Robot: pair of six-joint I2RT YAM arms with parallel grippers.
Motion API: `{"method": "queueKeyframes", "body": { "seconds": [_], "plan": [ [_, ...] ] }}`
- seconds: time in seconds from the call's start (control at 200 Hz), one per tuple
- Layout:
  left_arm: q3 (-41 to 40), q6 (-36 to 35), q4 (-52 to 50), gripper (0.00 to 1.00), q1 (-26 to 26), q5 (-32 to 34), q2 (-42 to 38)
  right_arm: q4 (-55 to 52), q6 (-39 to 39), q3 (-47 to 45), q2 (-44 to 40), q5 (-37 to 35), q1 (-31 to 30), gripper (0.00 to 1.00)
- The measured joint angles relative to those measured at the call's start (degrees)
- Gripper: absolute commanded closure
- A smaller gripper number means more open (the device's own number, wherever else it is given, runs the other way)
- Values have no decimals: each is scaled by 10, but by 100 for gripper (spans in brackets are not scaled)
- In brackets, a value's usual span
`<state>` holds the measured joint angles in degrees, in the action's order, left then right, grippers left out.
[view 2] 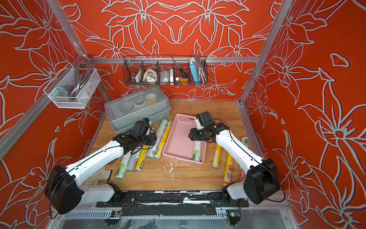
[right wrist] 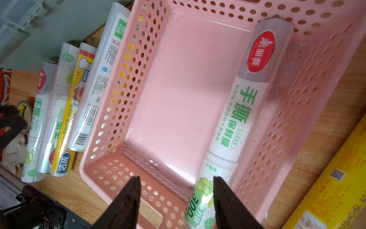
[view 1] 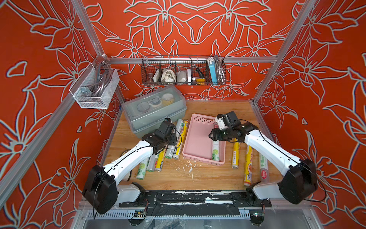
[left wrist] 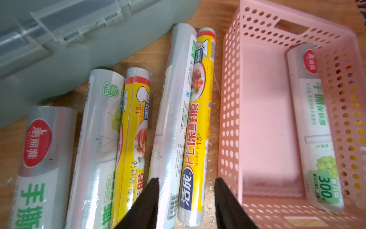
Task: Put the plastic wrap into the basket
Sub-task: Pick up the plastic wrap from the center of the board.
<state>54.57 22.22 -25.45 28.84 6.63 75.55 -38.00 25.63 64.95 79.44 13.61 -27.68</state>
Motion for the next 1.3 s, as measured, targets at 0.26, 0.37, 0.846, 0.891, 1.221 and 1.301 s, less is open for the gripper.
{"method": "queueKeyframes", "body": {
  "seconds": [0.26, 0.37, 0.846, 0.891, 1.221, 1.301],
  "plan": [
    [1, -23, 33, 54, -3, -58, 82, 15, -25, -27, 0, 1, 0, 40],
    [9, -23, 45, 54, 5, -72, 119, 16, -31, -27, 0, 0, 0, 40],
    [76, -23, 45, 53, 44, -27, 236, 14, -46, -27, -8, -11, 0, 40],
    [81, -23, 45, 53, 47, -21, 243, 13, -48, -27, -8, -12, 0, 40],
    [102, -22, 36, 53, 52, 5, 284, 2, -56, -27, -16, -21, 9, 40],
    [104, -21, 36, 53, 52, 9, 286, 0, -56, -27, -22, -21, 12, 39]
  ]
}}
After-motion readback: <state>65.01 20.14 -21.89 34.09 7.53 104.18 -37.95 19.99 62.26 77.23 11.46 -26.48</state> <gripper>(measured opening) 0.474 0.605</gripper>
